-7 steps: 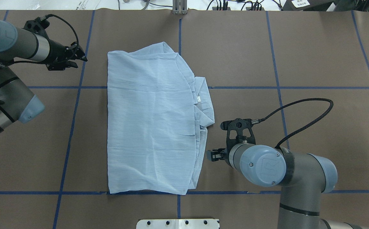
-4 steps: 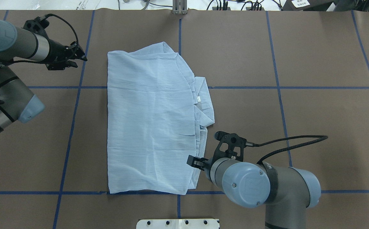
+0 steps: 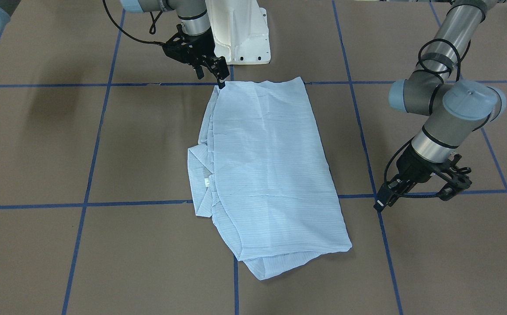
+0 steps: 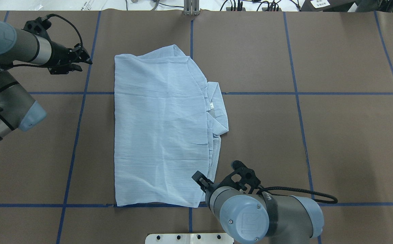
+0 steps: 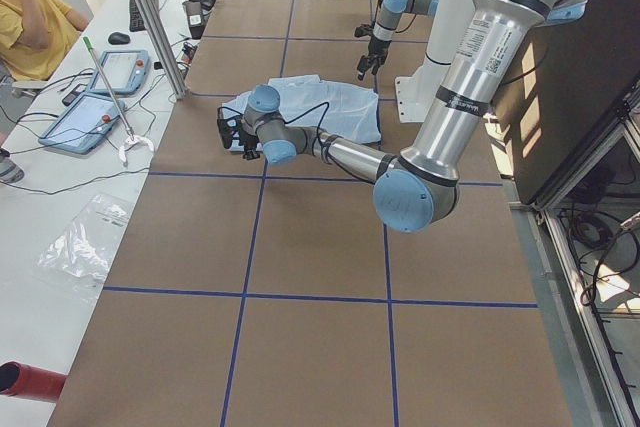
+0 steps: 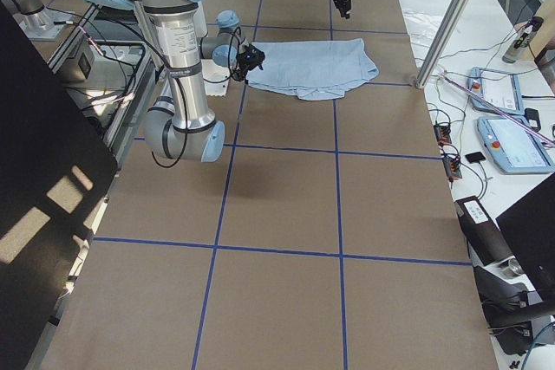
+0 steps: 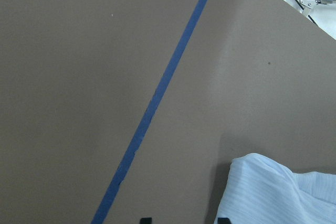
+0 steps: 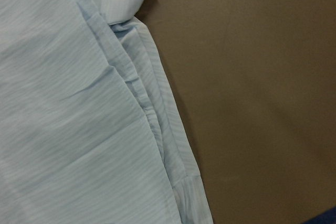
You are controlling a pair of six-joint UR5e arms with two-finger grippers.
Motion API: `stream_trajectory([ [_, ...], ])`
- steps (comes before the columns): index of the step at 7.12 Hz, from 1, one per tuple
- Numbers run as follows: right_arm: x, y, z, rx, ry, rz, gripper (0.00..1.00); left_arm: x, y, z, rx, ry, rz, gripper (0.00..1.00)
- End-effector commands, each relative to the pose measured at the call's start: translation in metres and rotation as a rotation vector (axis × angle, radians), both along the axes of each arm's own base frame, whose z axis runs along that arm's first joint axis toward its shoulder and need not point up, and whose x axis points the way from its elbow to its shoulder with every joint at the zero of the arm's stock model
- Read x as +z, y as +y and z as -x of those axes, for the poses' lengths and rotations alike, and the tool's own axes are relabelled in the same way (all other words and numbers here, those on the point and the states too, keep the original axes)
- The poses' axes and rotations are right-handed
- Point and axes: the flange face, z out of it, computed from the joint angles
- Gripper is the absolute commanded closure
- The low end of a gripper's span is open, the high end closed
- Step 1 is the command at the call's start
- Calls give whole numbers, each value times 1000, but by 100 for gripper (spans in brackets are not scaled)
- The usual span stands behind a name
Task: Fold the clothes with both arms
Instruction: 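Lower the right gripper onto the shirt's near corner and grasp it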
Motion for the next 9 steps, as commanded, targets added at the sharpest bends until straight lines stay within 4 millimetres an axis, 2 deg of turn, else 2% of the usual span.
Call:
stream_trajectory([
  [1,0,2,29,31,9,51,2,1,5,3,-2,2,-1,48],
  [9,8,6,36,23,14,57,8,1,5,2,-2,2,0,48],
])
